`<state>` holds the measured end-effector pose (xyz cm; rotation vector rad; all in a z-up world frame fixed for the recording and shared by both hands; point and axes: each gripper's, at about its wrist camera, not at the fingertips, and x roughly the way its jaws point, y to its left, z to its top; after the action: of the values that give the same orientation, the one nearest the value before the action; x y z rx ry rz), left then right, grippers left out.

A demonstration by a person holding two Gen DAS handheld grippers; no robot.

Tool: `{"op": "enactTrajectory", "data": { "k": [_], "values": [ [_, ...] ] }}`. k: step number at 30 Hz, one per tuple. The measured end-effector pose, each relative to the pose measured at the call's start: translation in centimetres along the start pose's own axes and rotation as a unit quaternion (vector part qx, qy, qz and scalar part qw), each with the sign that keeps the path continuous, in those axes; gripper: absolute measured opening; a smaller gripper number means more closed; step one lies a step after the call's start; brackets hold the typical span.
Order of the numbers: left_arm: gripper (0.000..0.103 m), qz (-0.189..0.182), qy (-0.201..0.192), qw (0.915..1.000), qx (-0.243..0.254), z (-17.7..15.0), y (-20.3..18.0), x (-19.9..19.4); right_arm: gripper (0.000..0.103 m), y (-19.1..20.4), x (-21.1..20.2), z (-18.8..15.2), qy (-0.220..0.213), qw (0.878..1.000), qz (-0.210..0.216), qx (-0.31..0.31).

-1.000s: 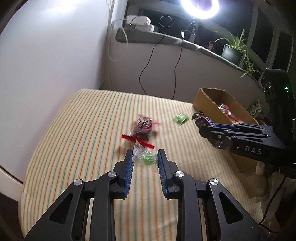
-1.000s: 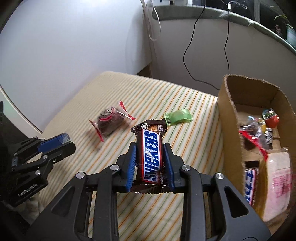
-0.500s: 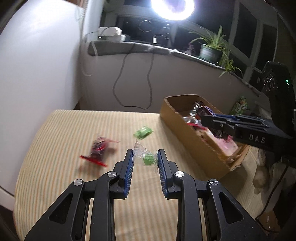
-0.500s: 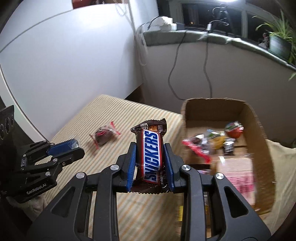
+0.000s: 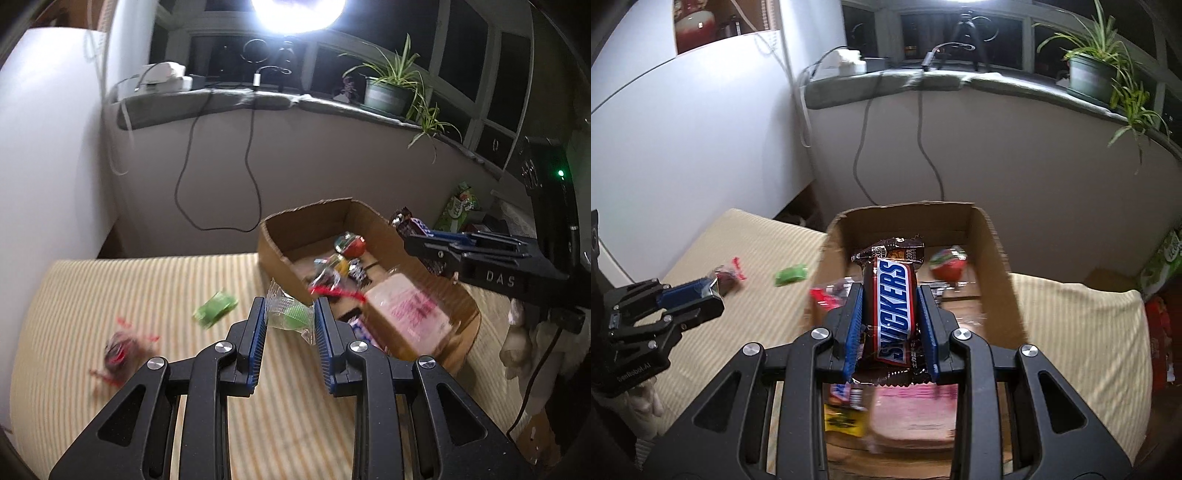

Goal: Organize snacks
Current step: 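Carry the wrapper and Snickers bar over the box with both tools, then open both tools to drop the wrapper and Snickers into the box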

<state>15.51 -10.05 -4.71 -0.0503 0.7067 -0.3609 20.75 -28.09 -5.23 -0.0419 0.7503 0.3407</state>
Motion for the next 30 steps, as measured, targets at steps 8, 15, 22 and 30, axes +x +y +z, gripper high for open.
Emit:
{"op": "enactTrajectory", "data": {
  "k": [8, 15, 22, 30],
  "values": [
    [0.024, -0.009, 0.006, 0.9998, 0.014, 3.0, -1.2, 4.0, 0.030, -2.6, 1.6, 0.4, 0.009, 1.000, -0.013, 0.001],
    [0.024, -0.015, 0.014, 0.9994, 0.030, 4.4, -2.2, 6.9, 0.030, -4.0, 3.0, 0.7, 0.018, 1.000, -0.016, 0.003],
    [0.024, -0.020, 0.017, 0.9990, 0.036, 5.0, -2.8, 8.3, 0.030, -4.8, 3.9, 0.7, 0.026, 0.999, -0.018, 0.003],
    [0.025, -0.021, 0.022, 0.9985, 0.045, 5.4, -3.5, 9.1, 0.030, -4.9, 4.4, 0.8, 0.033, 0.999, -0.015, 0.006]
  ]
}}
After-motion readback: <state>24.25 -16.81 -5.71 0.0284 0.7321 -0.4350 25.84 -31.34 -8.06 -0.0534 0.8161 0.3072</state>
